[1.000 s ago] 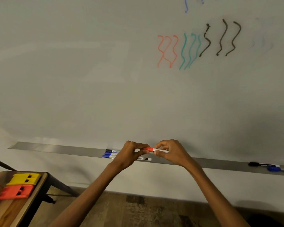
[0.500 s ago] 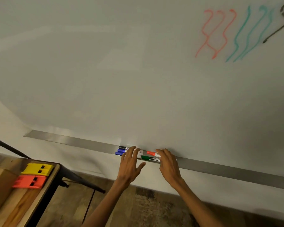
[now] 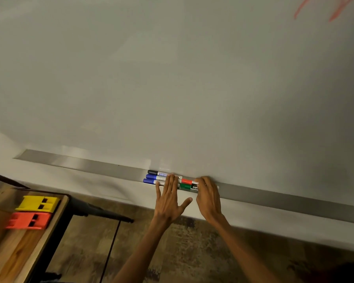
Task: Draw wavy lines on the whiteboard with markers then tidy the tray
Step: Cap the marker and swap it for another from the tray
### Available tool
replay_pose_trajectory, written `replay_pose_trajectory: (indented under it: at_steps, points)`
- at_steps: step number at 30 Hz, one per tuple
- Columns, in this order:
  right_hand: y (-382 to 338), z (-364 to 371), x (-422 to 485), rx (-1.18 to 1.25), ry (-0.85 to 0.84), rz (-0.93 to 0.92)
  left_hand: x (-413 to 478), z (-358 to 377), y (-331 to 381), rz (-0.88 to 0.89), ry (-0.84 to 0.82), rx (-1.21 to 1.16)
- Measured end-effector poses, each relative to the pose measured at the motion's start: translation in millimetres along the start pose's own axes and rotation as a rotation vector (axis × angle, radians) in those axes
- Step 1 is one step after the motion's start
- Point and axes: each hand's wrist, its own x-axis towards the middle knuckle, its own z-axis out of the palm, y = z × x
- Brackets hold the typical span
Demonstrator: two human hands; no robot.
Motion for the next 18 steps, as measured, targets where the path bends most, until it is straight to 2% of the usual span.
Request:
replay_pose_trajectory:
  at_steps: [5,12,18]
  points:
    - [1.6,8.5,-9.1,-0.04,0.087,-0.069,0.6,3.2,2.5,0.001,0.027,0.002]
    - [7.1,15.4,-11.3,-0.005,0.076,-0.084,0.9,6.6,6.3,-0.006,0.008,0.004]
    - [9.2,7.6,-13.7,-0.043,0.149,-0.094,-0.3,2.8,9.3,0.026,0.011,-0.041]
